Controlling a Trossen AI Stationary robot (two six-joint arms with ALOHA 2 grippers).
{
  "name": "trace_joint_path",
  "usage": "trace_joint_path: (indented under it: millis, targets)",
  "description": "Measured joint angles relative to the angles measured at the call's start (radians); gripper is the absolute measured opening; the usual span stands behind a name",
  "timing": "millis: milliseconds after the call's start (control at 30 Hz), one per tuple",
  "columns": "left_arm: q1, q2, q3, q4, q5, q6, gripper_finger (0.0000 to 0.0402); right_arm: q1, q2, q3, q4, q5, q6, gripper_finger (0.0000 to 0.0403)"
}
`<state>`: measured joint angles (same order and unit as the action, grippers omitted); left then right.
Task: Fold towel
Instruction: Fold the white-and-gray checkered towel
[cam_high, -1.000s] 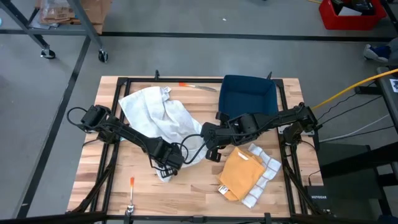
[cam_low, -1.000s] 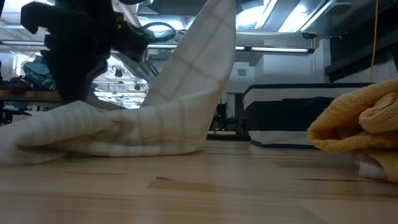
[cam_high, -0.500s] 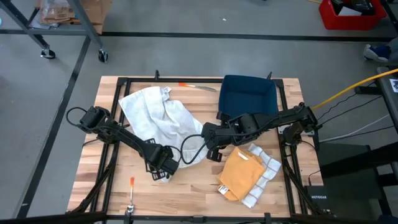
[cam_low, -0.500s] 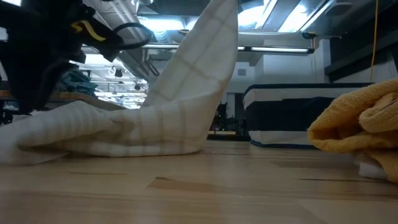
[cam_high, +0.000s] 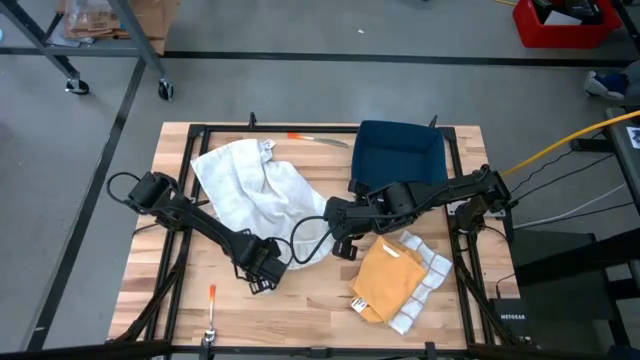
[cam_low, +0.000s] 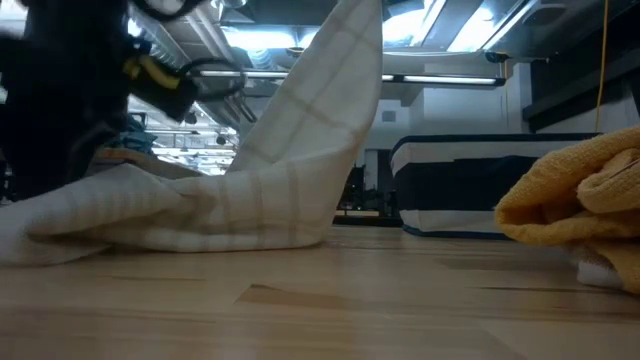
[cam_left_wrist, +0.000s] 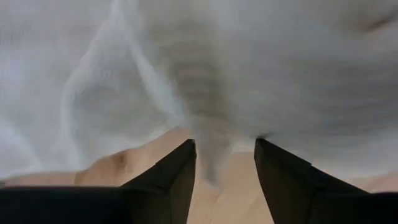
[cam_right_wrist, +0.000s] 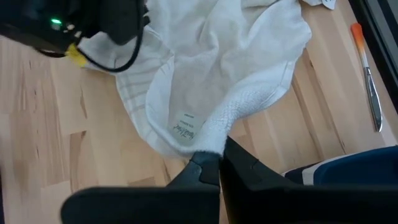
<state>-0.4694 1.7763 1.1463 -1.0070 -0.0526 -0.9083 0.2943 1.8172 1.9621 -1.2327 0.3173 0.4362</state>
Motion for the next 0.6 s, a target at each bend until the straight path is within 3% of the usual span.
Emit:
trace_joint_path:
  millis: [167, 500, 600]
  targets:
    - [0.001, 0.0, -0.04, -0.019, 0.001, -0.06, 0.0133, 0.0, 0.0, 0.0, 0.0, -0.024, 0.0, 0.0]
    - [0.0, 0.0, -0.042, -0.029, -0.017, 0.039, 0.0021, 0.0, 0.0, 0.0, 0.0, -0.023, 0.0, 0.0]
    - [-0.002, 0.0, -0.042, -0.037, -0.018, 0.052, 0.0007, 0.0, 0.0, 0.0, 0.0, -0.023, 0.0, 0.0]
